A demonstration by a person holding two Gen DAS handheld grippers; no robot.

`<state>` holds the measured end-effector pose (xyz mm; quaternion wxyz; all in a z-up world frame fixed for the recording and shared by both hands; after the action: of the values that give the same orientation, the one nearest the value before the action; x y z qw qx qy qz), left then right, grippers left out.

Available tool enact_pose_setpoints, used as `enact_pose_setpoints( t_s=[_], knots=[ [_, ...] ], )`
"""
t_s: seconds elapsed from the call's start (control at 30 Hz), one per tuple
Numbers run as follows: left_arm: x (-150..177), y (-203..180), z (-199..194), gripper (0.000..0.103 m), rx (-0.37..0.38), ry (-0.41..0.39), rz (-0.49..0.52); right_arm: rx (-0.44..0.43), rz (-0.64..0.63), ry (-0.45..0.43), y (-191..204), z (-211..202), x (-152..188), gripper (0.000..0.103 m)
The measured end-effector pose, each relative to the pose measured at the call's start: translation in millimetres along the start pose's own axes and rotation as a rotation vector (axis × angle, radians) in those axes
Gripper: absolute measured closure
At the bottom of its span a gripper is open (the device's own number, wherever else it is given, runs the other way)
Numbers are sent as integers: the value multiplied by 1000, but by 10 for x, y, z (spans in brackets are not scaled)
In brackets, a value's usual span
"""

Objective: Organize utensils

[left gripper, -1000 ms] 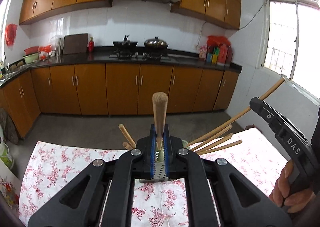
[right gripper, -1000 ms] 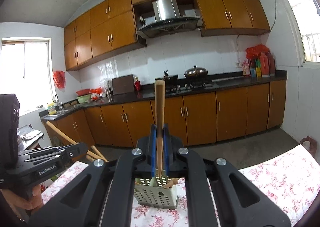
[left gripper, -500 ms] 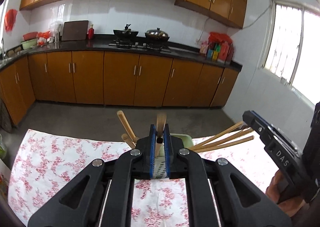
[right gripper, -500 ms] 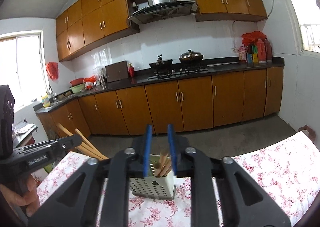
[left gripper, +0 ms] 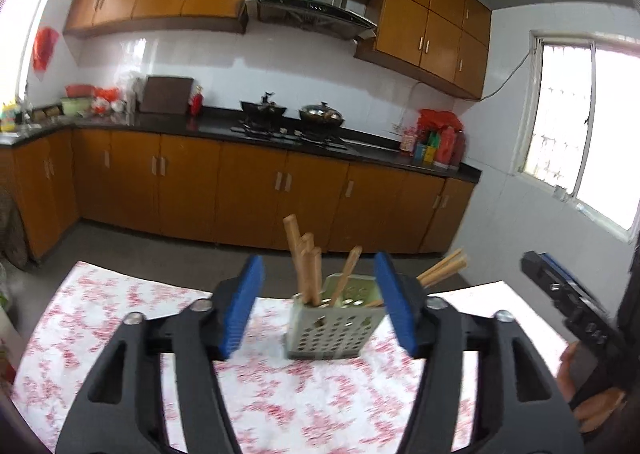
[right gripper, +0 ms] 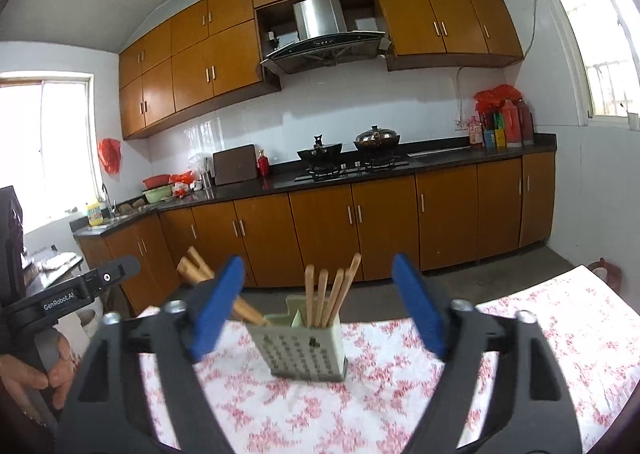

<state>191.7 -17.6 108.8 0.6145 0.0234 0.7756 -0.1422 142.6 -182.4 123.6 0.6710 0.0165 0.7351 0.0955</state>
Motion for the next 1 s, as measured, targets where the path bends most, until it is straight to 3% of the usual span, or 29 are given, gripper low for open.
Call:
enact_pose_setpoints(
  t_s=[0.07, 0.17, 0.33, 0.6, 1.0],
  knots=[
    [126, 45, -79, 29, -34, -11, 32, 7, -25, 0, 62, -88, 105, 10],
    [309, 124, -180, 18, -88, -23, 66, 36, -70, 13, 134, -197, 286, 4],
    [595, 197, -337, 6, -148, -43, 102, 75, -116, 41, 175, -312, 571, 4],
    [935, 188, -551, 2, -183, -71, 154, 97, -141, 59, 184, -471, 970, 4],
    [1310, 274, -649, 2, -213, -32, 132, 117, -126, 114, 93, -525, 1316, 4]
  ],
)
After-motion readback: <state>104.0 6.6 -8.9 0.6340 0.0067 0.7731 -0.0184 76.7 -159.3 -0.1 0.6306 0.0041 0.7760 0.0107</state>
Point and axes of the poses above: each gripper's, at about its wrist camera, not at the fingertips, and z roughly the way its jaws point, y to its left, x to its underside, the point moved 7 cm from there along z, roughly the way its jaws point, and after that the axes turned 7 degrees about -y, right-handed, at the moved point
